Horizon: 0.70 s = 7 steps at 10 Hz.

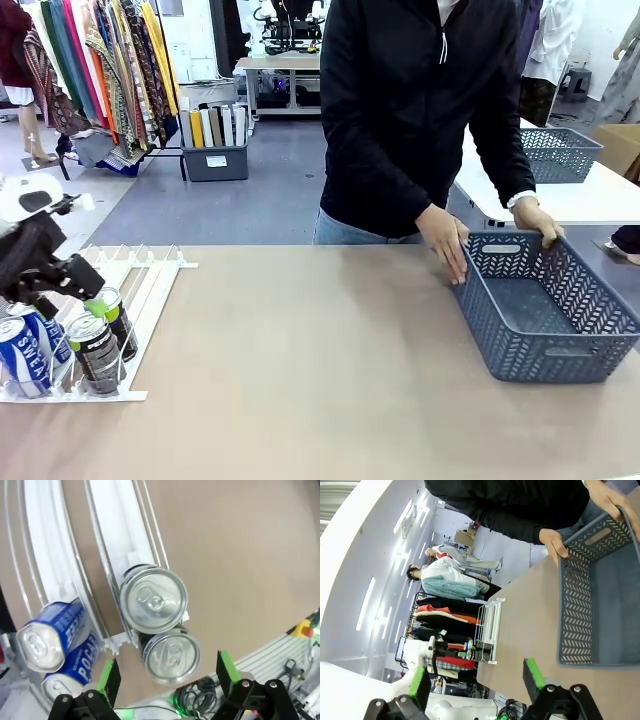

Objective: Retrieve and store the cans from the dispenser.
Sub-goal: Pick up one can from the Automatic Can Dispenser and place it in the middle of the table.

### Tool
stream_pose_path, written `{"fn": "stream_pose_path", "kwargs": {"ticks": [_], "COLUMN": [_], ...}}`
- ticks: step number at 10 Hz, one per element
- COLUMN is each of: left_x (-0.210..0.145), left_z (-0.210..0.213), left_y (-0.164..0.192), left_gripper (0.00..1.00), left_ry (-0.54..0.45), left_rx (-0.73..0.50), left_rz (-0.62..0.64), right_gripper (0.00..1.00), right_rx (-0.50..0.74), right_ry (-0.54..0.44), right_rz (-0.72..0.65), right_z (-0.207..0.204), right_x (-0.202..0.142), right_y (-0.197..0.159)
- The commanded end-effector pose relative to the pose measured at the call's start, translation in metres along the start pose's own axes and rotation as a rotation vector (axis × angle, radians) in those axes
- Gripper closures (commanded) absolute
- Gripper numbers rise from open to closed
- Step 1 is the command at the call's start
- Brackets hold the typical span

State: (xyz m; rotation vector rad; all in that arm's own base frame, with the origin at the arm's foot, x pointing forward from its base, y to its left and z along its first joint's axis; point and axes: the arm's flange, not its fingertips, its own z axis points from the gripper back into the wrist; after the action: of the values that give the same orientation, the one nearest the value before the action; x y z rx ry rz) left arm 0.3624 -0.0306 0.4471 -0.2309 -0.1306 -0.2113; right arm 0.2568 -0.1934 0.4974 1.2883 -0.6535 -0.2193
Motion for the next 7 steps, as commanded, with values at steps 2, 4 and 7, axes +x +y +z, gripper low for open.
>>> {"fn": "stream_pose_path", "kwargs": {"ticks": [2,4,7], "left_x": [-0.022,-0.025,-0.026], "left_z": [-0.033,-0.037,-0.049], "left_y": [-0.013,-0.011,-0.016], "left_gripper": [0.00,0.00,0.00], "left_ry": [0.078,0.101,0.099], "left_rx": [0.034,0.074,0.098], "left_rz": [0.033,0.059,0.040], "right_gripper": [0.00,0.00,0.00], "right_rx": [0.026,0.026,0.026], "right_ry": [-0.017,-0.017,-0.017], "right_rz": [0.028,0.028,0.028], "right_z": [-0.001,-0.001,-0.001], "right_x": [0.005,0.005,0.005], "right_y": [0.001,0.001,0.001]}}
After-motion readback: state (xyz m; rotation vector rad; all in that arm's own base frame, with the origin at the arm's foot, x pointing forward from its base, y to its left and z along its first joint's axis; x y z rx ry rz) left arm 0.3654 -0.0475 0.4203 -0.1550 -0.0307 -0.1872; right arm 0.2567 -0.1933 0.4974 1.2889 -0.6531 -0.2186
